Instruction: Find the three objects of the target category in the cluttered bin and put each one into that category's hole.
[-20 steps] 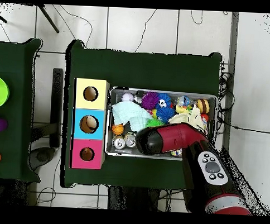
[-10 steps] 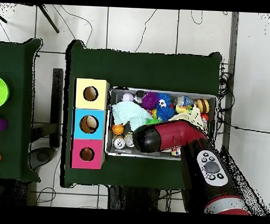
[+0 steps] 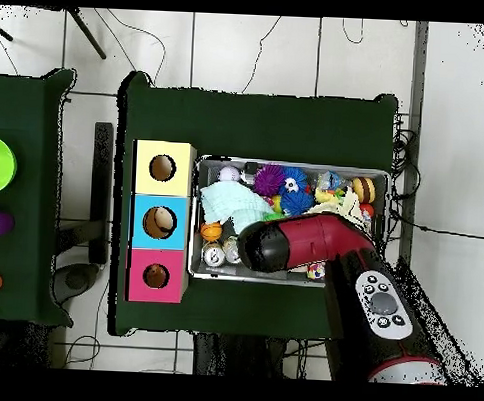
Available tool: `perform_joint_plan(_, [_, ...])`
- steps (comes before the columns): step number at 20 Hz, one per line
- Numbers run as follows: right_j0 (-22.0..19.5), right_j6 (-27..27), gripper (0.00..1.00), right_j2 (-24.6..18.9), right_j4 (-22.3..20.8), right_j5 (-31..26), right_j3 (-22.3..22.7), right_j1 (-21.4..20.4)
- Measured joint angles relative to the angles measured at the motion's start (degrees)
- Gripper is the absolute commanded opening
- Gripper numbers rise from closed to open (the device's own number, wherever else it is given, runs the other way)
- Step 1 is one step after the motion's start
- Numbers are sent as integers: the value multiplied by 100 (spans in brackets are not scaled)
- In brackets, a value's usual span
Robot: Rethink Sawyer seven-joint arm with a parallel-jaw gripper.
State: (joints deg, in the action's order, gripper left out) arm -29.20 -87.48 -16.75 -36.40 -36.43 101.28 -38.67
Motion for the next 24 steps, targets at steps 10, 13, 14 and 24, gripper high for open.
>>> perform_joint_plan(10, [25,0,0,0,128,-178,1,-194])
perform_joint_plan(13, [38,0,0,0,143,-243,2,-253])
perform_joint_plan(14, [41,0,0,0,143,-258,2,-268])
perform_joint_plan(24, [137,0,0,0,170,-298,12,-446])
